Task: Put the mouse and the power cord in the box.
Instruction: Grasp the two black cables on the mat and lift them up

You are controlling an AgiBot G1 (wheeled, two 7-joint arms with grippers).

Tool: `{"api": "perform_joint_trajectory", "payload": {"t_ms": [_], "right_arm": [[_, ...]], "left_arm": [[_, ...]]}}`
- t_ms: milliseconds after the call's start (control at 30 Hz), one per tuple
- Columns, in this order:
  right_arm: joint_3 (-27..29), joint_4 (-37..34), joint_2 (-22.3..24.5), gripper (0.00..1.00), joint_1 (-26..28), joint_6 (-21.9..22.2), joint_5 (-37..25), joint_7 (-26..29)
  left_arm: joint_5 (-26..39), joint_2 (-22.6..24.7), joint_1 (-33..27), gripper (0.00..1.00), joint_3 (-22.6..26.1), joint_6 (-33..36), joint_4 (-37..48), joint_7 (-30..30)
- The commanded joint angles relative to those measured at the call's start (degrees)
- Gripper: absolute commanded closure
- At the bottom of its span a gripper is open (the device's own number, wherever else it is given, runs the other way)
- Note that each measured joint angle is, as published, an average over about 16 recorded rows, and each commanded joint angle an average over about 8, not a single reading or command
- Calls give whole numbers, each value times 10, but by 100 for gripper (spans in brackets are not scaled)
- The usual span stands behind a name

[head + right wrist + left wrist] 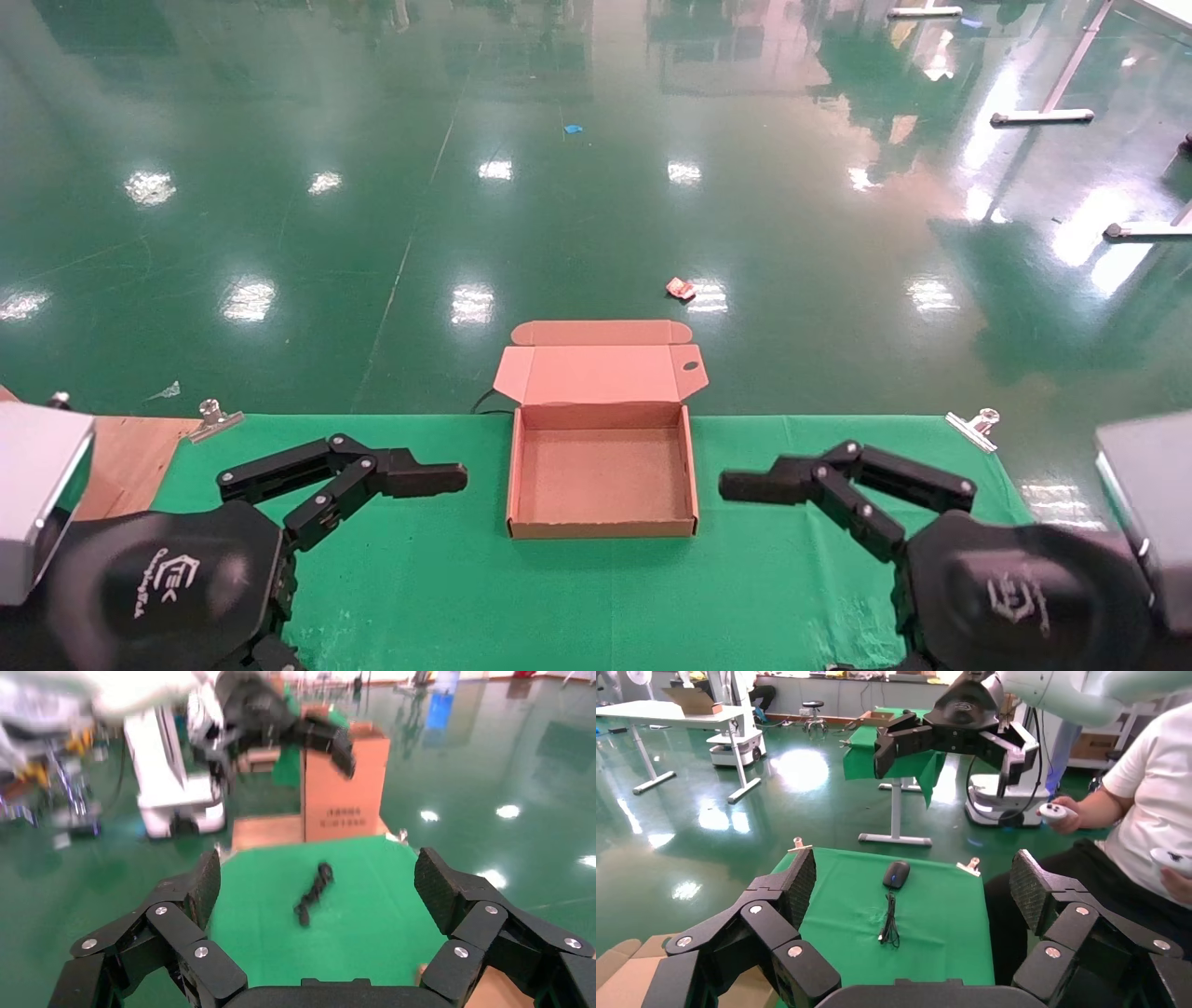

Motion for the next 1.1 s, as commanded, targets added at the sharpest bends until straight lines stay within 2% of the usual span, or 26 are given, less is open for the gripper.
{"api": "perform_joint_trajectory", "payload": {"t_ms": [33, 200, 367, 633, 867, 1100], "right_arm": [[-5, 4, 4, 0, 2, 0, -18, -5], [-53, -7, -16, 0, 50, -20, -144, -67], [-111, -45, -48, 0, 111, -29, -280, -144], [-204, -150, -127, 0, 200, 7, -505, -265], [-244, -282, -191, 0, 243, 55, -593, -344], [-266, -429, -245, 0, 263, 90, -628, -418]], "left_arm": [[8, 0, -4, 0, 4, 4, -1, 0], [103, 12, -48, 0, 54, 24, 44, 7], [226, 35, -107, 0, 125, 34, 98, 41], [441, 104, -232, 0, 249, 26, 256, 147], [571, 175, -294, 0, 317, -30, 418, 261], [616, 234, -300, 0, 336, -132, 535, 347]]}}
